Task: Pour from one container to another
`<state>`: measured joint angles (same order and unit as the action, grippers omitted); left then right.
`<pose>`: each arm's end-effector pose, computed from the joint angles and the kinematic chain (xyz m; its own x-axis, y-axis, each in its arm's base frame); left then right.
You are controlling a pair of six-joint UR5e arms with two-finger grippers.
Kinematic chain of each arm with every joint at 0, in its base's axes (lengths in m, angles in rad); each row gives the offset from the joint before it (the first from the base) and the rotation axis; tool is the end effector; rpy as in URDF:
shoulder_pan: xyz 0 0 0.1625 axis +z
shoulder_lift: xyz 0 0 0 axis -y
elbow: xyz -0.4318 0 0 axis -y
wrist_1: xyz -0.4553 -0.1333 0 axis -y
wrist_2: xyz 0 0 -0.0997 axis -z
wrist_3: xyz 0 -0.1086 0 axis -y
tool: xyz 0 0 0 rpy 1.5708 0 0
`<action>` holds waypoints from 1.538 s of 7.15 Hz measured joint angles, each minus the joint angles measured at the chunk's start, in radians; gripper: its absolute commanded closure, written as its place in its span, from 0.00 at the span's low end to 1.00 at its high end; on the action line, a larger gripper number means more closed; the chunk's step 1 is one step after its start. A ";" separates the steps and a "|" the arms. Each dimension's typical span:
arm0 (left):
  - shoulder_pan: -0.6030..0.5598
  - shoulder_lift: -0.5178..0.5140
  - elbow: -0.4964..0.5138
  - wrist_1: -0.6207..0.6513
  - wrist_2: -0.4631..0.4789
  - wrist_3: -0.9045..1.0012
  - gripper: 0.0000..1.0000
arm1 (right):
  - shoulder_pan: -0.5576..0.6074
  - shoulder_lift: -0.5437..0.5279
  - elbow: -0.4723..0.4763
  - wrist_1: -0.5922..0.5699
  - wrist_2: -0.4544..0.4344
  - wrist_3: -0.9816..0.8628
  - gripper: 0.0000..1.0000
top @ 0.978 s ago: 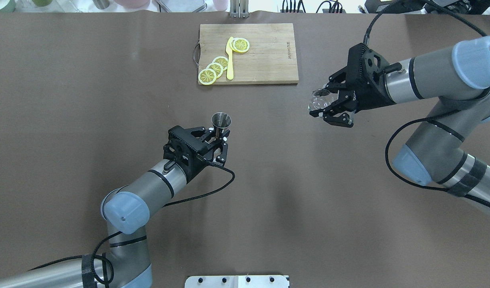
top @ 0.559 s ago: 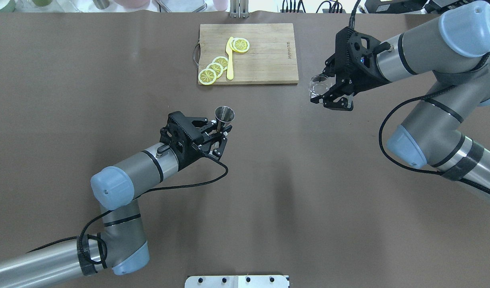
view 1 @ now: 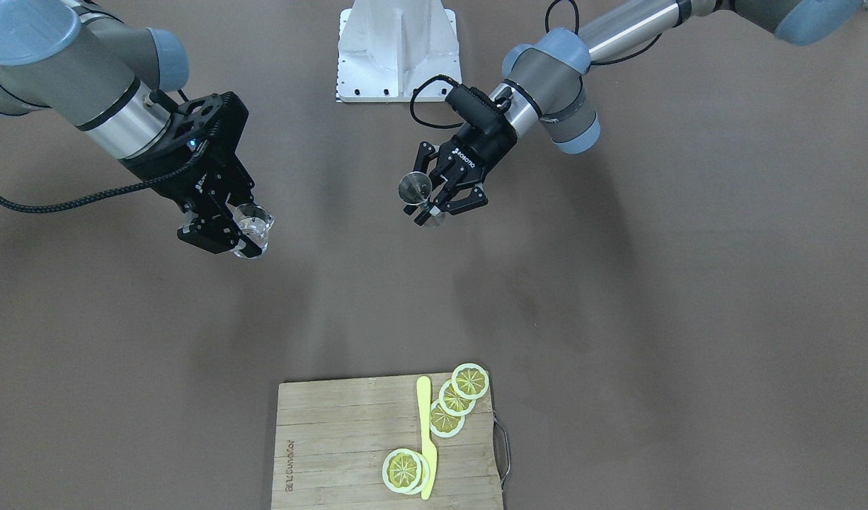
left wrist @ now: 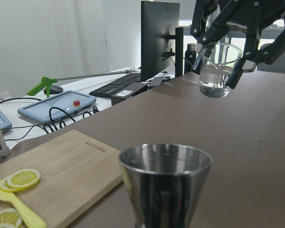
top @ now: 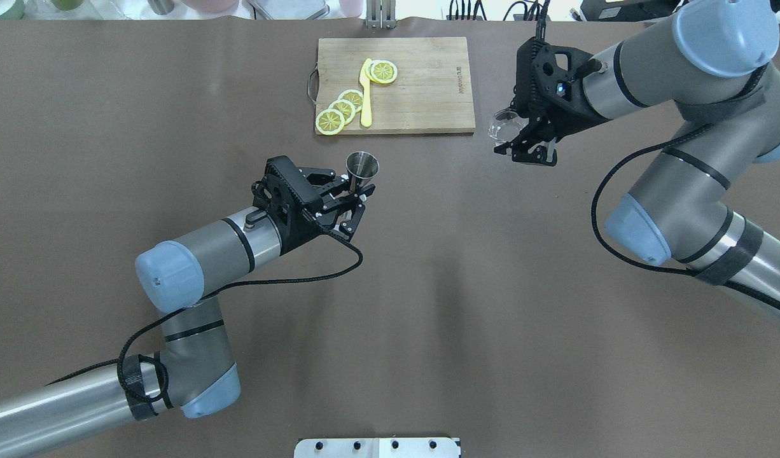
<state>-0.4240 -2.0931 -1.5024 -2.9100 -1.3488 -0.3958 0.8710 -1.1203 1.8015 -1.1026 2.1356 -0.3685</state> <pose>0.5788 -0.4337 0.2165 0.4734 0.7738 -0.4209 0.4156 0.2250 0.8813 -0.3716 -0.5580 0.2111 0.2144 -0.9688 -0.1245 0.3652 -0.0387 0.9301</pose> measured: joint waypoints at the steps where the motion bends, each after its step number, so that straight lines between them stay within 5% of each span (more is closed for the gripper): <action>1: -0.001 0.002 0.001 -0.003 -0.020 0.001 1.00 | -0.005 0.003 0.015 -0.039 -0.029 -0.027 1.00; 5: -0.003 0.025 -0.007 -0.055 -0.060 0.002 1.00 | -0.021 -0.014 0.053 -0.102 -0.132 -0.121 1.00; 11: 0.002 0.062 0.085 -0.209 -0.093 0.006 1.00 | -0.033 -0.011 0.072 -0.096 -0.100 -0.075 1.00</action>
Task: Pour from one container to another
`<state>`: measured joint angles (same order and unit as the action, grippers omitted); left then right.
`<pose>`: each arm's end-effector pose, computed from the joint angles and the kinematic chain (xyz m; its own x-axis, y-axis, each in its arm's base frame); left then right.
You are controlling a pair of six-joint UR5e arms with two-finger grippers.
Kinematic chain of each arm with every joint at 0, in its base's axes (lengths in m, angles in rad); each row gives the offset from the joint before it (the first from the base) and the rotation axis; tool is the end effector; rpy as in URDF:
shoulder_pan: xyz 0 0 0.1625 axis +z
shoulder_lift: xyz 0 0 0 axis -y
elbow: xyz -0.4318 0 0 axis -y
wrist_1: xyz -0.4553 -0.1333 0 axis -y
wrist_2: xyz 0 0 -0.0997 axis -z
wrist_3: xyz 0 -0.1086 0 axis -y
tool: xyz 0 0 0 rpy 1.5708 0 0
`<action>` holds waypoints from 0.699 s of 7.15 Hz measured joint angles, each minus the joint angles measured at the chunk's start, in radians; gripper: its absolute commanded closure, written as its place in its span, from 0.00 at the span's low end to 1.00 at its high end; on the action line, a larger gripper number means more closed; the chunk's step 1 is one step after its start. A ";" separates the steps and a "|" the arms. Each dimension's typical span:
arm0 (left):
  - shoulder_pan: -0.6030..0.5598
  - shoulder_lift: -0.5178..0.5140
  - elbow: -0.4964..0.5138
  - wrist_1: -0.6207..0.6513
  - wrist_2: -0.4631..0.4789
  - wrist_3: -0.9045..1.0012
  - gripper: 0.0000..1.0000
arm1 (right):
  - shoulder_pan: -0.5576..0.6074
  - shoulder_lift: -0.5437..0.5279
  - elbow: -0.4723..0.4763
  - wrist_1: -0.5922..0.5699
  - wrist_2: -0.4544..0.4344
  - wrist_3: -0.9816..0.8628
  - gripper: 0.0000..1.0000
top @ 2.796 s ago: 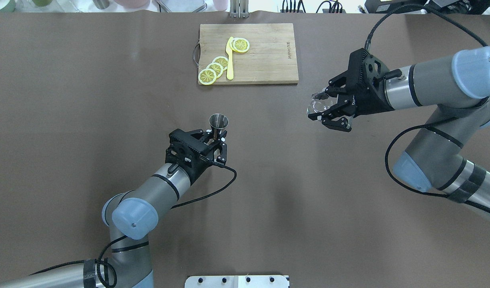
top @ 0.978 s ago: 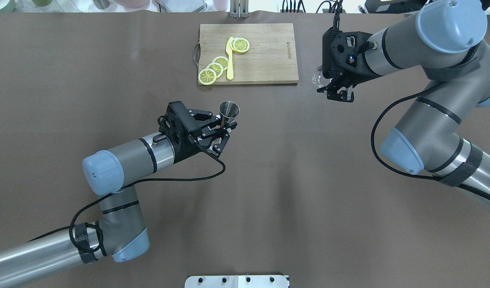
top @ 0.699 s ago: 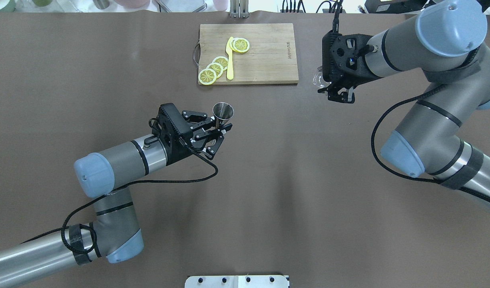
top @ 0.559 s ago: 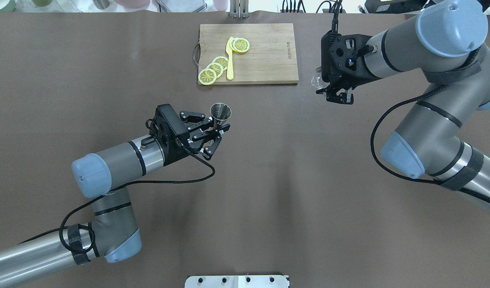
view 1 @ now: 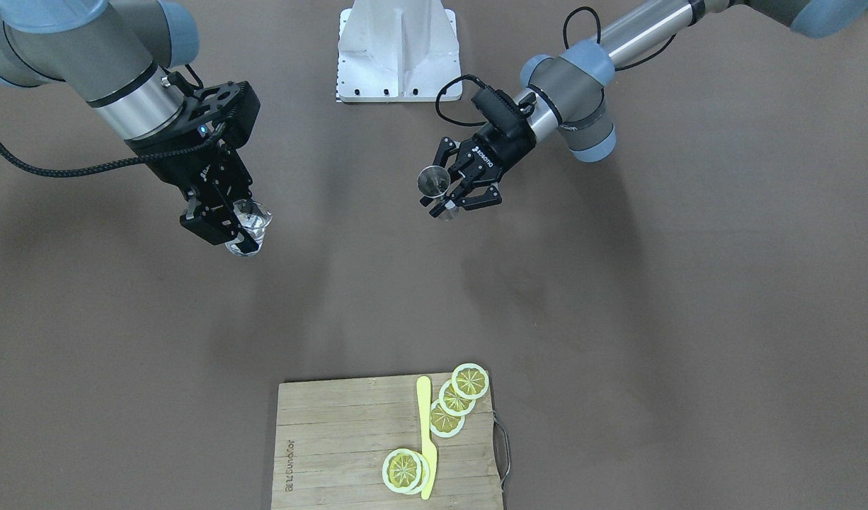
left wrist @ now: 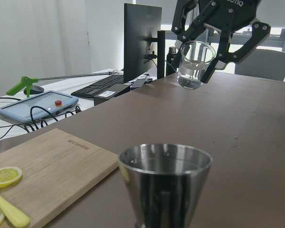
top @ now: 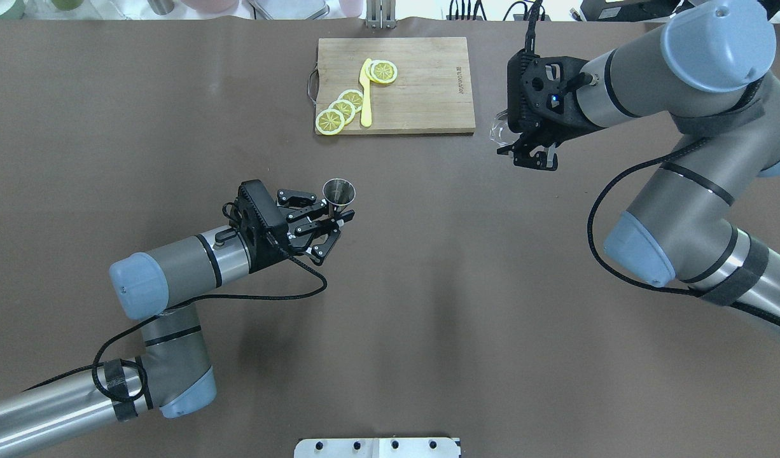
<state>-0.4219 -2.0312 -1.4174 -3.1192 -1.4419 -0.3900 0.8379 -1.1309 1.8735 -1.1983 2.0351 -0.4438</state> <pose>0.5794 -0.4215 0.2858 0.3823 0.8338 -0.3983 0.4341 0.2184 0.8740 -0.3722 -0.5400 0.1985 0.2308 -0.9506 -0.2076 0.4357 -0.0898 0.8956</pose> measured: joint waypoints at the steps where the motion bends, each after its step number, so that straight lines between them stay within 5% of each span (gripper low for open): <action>1: -0.001 0.000 0.009 -0.010 -0.013 0.004 1.00 | 0.001 -0.001 0.000 0.001 0.003 0.000 1.00; 5: -0.011 -0.003 0.009 0.007 -0.074 0.013 1.00 | 0.023 -0.016 -0.006 0.017 0.050 0.004 1.00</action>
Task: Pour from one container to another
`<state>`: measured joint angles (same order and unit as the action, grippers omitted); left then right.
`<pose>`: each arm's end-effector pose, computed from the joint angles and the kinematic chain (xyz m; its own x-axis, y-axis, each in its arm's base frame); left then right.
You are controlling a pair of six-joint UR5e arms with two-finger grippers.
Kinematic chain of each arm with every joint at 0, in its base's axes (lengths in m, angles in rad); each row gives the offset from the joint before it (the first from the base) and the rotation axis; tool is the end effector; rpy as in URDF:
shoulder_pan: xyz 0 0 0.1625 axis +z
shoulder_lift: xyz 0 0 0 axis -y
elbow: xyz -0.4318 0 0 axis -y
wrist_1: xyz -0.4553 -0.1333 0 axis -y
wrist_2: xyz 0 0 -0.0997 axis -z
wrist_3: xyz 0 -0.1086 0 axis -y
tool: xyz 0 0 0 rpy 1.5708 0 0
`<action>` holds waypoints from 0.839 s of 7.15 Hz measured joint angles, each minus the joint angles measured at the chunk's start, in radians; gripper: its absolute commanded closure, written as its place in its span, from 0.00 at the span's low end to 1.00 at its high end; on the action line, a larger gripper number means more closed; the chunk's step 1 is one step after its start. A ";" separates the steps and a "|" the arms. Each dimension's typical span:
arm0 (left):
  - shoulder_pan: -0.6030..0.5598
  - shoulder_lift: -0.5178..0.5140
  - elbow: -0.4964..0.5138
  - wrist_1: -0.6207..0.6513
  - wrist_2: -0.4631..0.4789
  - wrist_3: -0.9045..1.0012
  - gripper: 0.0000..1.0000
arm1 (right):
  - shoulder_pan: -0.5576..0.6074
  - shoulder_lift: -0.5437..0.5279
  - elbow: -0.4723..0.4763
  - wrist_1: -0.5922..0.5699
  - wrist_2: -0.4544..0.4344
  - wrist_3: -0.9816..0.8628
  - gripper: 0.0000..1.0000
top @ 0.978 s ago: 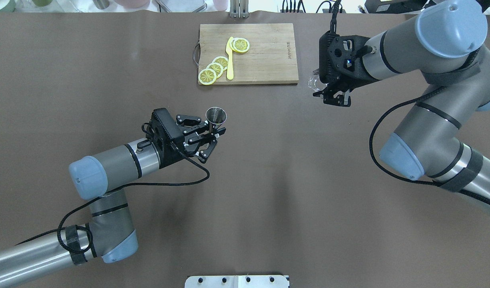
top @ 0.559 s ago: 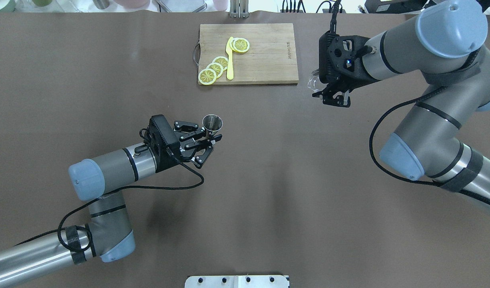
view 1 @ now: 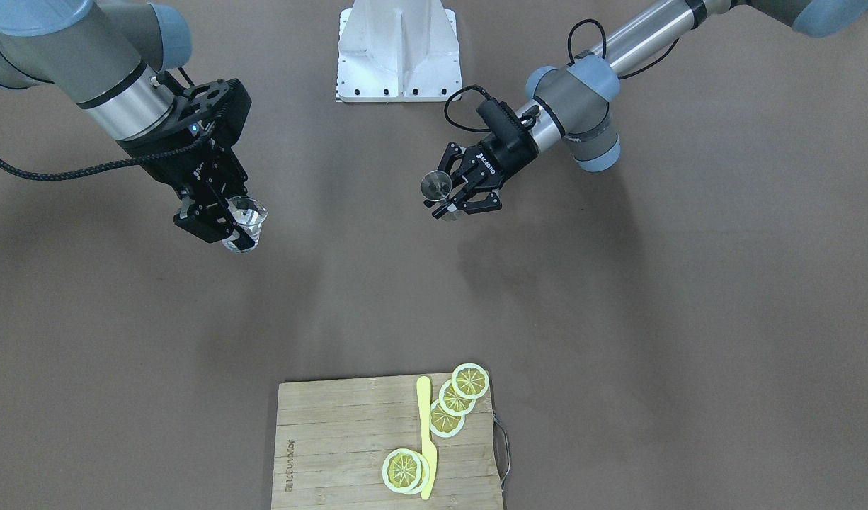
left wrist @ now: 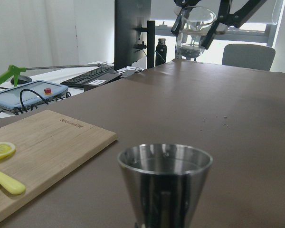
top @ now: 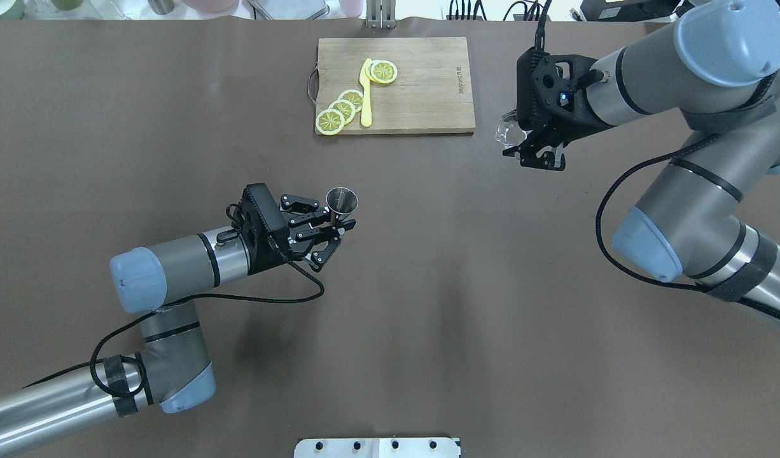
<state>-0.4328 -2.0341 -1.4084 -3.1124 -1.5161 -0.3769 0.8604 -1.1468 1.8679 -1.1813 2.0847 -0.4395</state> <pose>0.5821 -0.4223 0.2887 0.3442 0.8637 -0.3682 0.3983 0.2208 0.8903 -0.3624 -0.5438 0.2081 0.2143 -0.9594 -0.1836 0.4208 -0.0790 0.9037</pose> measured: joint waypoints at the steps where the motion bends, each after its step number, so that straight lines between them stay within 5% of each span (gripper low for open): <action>1: 0.001 -0.001 0.003 0.002 -0.005 -0.002 1.00 | 0.005 -0.003 -0.004 0.001 0.003 0.000 1.00; 6: 0.013 -0.115 0.065 0.061 -0.002 -0.003 1.00 | 0.029 -0.032 -0.006 0.002 0.036 -0.004 1.00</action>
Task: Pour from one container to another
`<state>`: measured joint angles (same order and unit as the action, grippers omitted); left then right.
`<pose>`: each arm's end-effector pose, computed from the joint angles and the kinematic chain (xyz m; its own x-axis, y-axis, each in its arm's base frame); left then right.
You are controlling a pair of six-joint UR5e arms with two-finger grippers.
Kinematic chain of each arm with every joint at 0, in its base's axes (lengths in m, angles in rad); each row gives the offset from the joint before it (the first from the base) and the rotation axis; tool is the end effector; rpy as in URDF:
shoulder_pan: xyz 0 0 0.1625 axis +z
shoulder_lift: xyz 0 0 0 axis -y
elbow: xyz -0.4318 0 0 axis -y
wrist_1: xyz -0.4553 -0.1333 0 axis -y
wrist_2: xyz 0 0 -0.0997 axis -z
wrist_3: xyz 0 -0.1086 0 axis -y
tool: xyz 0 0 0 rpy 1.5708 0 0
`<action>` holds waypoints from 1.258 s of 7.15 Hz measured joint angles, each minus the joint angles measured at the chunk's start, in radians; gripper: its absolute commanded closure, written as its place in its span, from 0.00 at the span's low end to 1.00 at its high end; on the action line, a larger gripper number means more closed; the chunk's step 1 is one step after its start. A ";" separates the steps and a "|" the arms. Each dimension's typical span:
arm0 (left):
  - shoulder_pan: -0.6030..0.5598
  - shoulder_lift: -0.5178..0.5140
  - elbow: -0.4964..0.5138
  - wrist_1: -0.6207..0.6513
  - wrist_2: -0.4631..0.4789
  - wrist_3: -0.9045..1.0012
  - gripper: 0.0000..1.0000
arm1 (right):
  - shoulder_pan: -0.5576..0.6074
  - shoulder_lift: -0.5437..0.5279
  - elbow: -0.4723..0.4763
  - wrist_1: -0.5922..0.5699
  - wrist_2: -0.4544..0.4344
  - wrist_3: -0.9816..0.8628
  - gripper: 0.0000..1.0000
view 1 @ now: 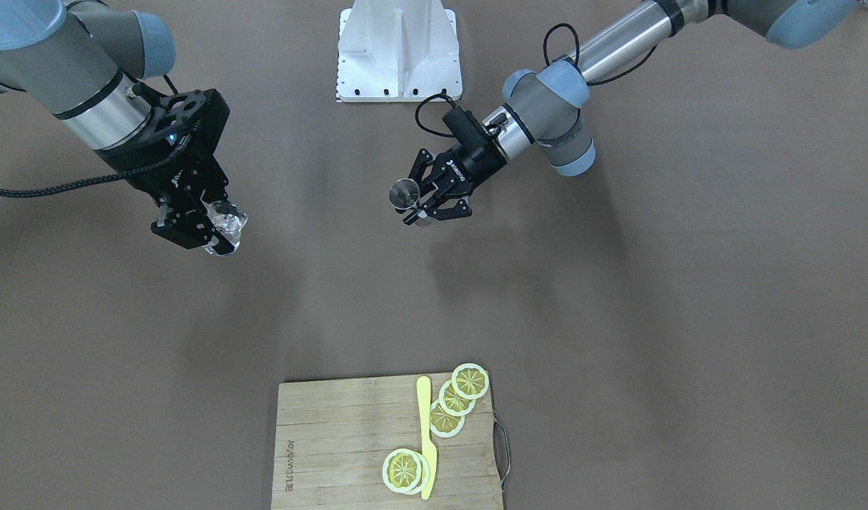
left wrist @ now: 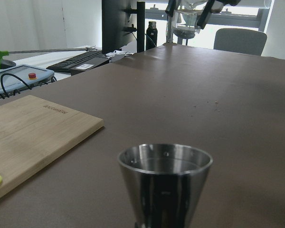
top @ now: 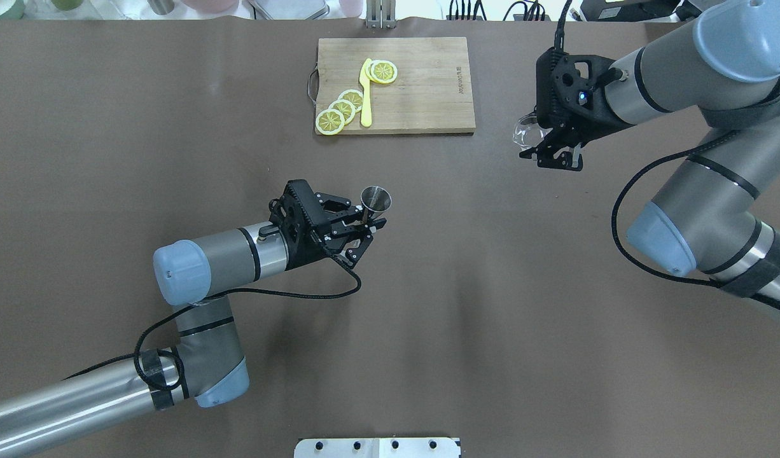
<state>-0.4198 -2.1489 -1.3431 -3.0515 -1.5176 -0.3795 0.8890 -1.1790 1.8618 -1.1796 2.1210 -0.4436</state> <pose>0.6215 -0.4297 0.2436 0.3346 0.8664 -0.3707 0.3865 0.2326 0.8925 -0.3483 -0.5506 0.2308 0.2073 -0.9664 -0.1522 0.4310 -0.0495 0.9010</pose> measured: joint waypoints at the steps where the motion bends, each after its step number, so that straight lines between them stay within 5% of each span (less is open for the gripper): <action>1: 0.000 -0.022 0.006 0.004 0.003 0.001 1.00 | 0.011 -0.003 -0.001 0.000 0.001 -0.002 1.00; 9: 0.032 -0.132 0.095 0.019 0.010 0.003 1.00 | 0.012 0.013 0.012 0.015 0.079 0.005 1.00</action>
<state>-0.3881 -2.2812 -1.2485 -3.0328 -1.5079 -0.3762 0.9010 -1.1655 1.8740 -1.1646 2.2003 -0.4382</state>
